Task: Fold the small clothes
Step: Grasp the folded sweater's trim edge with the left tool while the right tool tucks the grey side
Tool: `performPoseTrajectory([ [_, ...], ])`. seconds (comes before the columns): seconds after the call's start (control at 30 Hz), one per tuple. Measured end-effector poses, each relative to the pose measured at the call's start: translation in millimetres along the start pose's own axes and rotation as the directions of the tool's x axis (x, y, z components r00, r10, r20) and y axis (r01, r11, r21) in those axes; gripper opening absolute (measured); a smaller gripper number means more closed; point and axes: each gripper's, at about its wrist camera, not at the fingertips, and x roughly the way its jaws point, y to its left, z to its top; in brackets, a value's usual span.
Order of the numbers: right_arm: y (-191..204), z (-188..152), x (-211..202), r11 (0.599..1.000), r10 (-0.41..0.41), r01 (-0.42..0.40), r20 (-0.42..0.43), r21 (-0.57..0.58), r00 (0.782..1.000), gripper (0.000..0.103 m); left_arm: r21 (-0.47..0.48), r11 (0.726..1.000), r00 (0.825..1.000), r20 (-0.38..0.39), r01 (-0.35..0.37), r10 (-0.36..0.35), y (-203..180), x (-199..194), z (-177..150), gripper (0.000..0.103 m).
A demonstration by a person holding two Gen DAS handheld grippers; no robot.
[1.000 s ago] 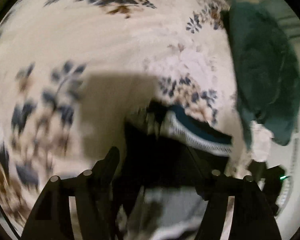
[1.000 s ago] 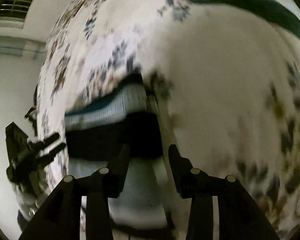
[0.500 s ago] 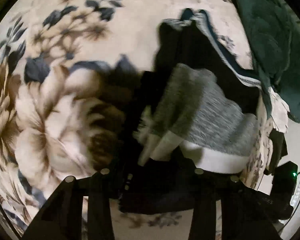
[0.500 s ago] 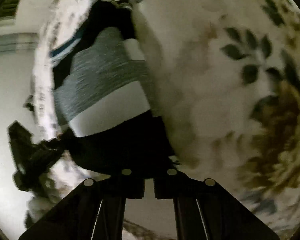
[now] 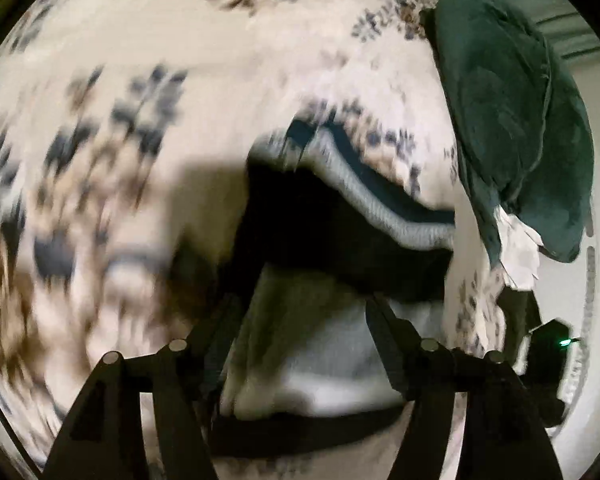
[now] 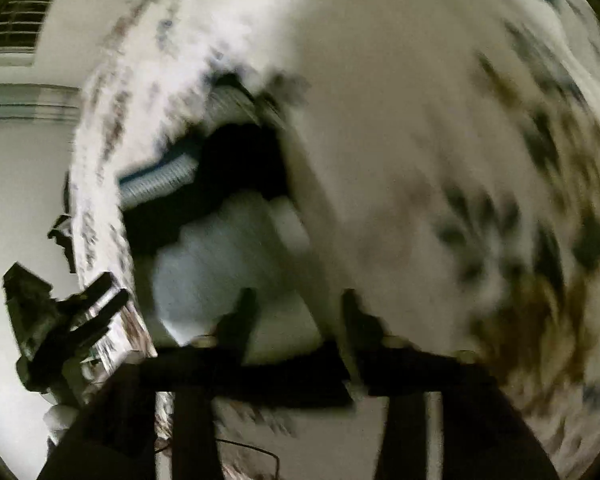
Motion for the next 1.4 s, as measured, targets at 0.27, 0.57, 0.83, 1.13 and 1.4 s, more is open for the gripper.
performPoseTrajectory([
  [0.27,56,122,53,0.986,-0.110,0.111,0.018,-0.128,0.994,0.050,0.115,0.990,0.996,0.008,-0.084,0.084,-22,60,69,0.021],
  [0.57,83,130,28,0.992,0.032,-0.010,0.172,-0.128,0.985,0.009,-0.058,0.997,0.993,0.109,0.045,-0.038,13,22,72,0.012],
  [0.83,76,153,78,0.978,-0.153,0.165,0.095,-0.131,0.984,0.010,-0.009,0.999,0.999,0.004,-0.037,0.037,18,72,89,0.013],
  [1.13,47,103,31,0.989,-0.052,0.057,0.037,-0.138,0.998,0.033,-0.065,0.990,0.992,0.007,0.122,-0.122,27,22,56,0.051],
  [1.4,18,73,56,0.937,-0.300,0.288,-0.033,-0.195,0.953,0.038,-0.015,0.999,0.997,-0.060,-0.050,0.050,45,48,28,0.065],
])
